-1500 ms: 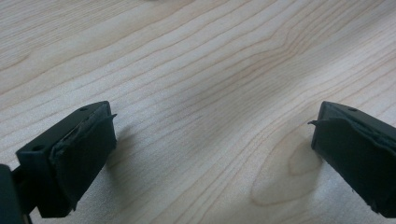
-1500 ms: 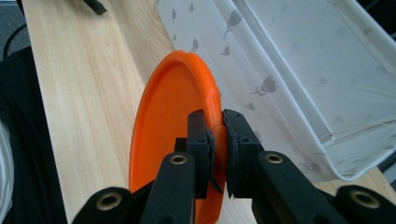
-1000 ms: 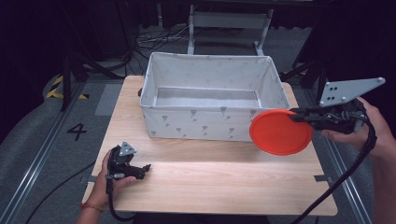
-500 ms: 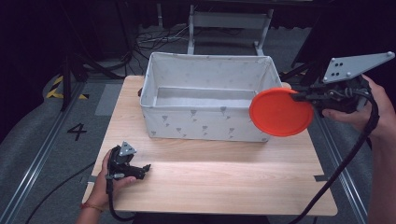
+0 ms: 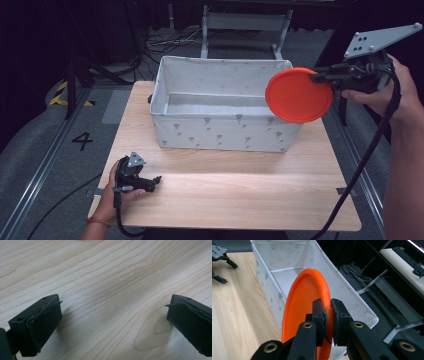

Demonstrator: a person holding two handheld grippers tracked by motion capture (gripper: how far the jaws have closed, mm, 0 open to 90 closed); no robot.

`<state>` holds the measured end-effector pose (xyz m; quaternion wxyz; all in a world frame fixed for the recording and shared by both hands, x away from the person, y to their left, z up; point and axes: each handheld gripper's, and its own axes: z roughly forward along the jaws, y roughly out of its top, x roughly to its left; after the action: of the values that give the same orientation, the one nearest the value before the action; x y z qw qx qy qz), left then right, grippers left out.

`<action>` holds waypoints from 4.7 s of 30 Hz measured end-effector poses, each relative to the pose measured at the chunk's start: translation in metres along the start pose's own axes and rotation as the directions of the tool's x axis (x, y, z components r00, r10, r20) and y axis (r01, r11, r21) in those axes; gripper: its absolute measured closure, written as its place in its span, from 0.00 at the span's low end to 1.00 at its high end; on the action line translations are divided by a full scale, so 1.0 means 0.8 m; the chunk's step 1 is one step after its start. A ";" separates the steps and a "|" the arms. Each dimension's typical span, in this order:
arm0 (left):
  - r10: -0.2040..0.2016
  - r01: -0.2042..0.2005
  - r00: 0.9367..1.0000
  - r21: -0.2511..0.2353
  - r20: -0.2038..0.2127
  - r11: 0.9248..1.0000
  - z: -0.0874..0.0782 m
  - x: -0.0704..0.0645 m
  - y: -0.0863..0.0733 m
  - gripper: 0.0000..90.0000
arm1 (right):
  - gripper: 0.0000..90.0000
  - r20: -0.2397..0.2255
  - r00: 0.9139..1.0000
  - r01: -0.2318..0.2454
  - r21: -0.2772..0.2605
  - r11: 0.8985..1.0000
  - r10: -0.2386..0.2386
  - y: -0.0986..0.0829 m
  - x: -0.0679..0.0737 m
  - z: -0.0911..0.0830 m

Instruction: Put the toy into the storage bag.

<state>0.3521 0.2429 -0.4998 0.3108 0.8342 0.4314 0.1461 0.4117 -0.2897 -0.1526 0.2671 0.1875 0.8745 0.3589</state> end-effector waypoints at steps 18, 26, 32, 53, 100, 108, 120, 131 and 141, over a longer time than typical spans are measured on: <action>0.001 -0.001 1.000 0.000 -0.001 1.000 0.000 0.000 0.000 0.00 | 0.91 -0.020 1.000 0.004 0.066 0.998 -0.003 0.009 -0.048 0.083; -0.001 0.001 1.000 -0.001 0.000 1.000 0.000 0.000 0.000 0.00 | 0.91 -0.089 0.995 0.049 0.124 0.991 -0.039 -0.006 -0.047 0.134; 0.000 0.000 1.000 -0.001 0.001 1.000 0.000 0.000 0.000 0.00 | 0.91 -0.116 0.992 0.072 0.165 0.984 -0.053 -0.016 -0.042 0.153; 0.001 -0.001 1.000 0.000 0.002 1.000 0.000 0.000 0.000 0.00 | 0.91 -0.286 0.950 0.232 0.382 0.894 -0.124 -0.034 -0.005 0.203; 0.000 0.000 1.000 0.001 0.004 1.000 0.000 0.000 0.000 0.00 | 0.78 -0.390 0.919 0.289 0.560 0.776 -0.061 -0.051 0.010 0.254; 0.002 -0.002 1.000 0.002 0.003 1.000 0.000 0.000 0.000 0.00 | 0.57 -0.288 0.956 0.209 0.515 0.831 -0.062 -0.054 0.004 0.236; 0.002 -0.002 1.000 0.002 0.003 1.000 0.000 0.000 0.000 0.00 | 0.39 -0.178 0.984 0.084 0.410 0.908 -0.011 -0.055 0.001 0.207; 0.002 -0.002 1.000 0.002 0.002 1.000 0.000 0.000 0.000 0.00 | 0.34 -0.060 0.997 -0.033 0.247 0.968 0.049 -0.056 0.011 0.165; 0.002 -0.002 1.000 0.002 0.003 1.000 0.000 0.000 0.000 0.00 | 0.27 0.041 0.989 -0.148 0.160 0.976 0.143 -0.076 0.021 0.138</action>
<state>0.3525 0.2430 -0.4999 0.3105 0.8352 0.4301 0.1449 0.4566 -0.2640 -0.2686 0.2367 0.2774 0.8807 0.3022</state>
